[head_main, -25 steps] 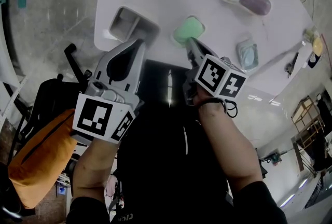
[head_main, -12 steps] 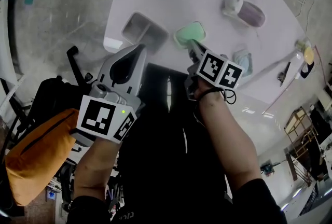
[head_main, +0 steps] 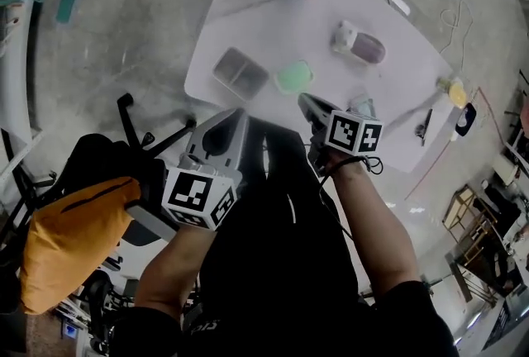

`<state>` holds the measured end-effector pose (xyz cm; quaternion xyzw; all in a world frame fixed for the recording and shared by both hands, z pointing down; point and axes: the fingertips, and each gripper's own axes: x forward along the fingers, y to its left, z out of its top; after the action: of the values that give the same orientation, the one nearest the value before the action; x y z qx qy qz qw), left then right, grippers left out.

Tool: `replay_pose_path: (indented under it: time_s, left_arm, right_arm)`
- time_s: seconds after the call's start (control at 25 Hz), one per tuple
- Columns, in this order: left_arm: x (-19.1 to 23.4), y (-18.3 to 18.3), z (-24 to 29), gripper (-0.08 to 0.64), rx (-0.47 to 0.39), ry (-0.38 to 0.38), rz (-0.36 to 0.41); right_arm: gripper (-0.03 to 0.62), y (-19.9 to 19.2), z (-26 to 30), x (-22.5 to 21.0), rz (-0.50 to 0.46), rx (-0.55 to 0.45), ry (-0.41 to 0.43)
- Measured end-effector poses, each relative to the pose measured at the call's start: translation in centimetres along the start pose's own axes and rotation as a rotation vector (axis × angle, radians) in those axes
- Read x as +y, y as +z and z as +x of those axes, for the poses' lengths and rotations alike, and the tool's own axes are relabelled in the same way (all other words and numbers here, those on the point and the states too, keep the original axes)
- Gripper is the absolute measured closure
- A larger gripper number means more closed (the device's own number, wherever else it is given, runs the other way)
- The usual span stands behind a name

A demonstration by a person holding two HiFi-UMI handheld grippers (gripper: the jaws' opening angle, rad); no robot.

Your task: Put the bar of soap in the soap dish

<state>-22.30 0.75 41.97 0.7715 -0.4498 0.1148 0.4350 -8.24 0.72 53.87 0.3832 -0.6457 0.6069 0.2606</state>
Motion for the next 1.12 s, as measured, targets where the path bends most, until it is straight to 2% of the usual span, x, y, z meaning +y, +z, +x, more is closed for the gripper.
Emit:
replay_pose_path:
  time_s: [0.08,0.16,0.28,0.4,0.52,0.68,0.84,1.12]
  left_arm:
    - [-2.3,-0.2,-0.6,0.551,0.033,-0.046,0.046]
    - [-4.3,0.3,-1.3,0.551,0.03,-0.074,0.054]
    - [-5.2,2.4,-2.4,0.551,-0.01,-0.059,0.018]
    - [-6.4,4.1,-3.8,0.551,-0.018,-0.067,0.059]
    - [-7.6,5.1,-5.5,0.551,-0.034,-0.085,0.114]
    - [-7.8,5.8,-7.3,0.551,-0.082,-0.06,0.154]
    - [-9.1,6.2,-8.0,0.551,-0.087,-0.035,0.177]
    - [-15.9,9.9,-9.1,0.551,-0.156,-0.024,0.288]
  right_arm:
    - [0.575,0.1,-1.4,1.4,-0.026,-0.006,0.03]
    - [0.575,0.2,-2.8,2.7,-0.04,-0.017,0.055]
    - [0.575,0.3,-4.8,5.6,-0.06,-0.036,0.101]
    - [0.577,0.0,-6.9,9.1,-0.088,-0.063,0.162]
    - [0.577,-0.7,-9.5,12.7,-0.191,-0.089,0.201]
    - [0.576,-1.2,-13.7,16.1,-0.357,-0.153,0.223]
    - [0.576,-1.0,-19.4,16.9,-0.398,-0.243,0.225]
    - [0.576,-0.4,-28.5,15.2,-0.439,-0.351,0.236]
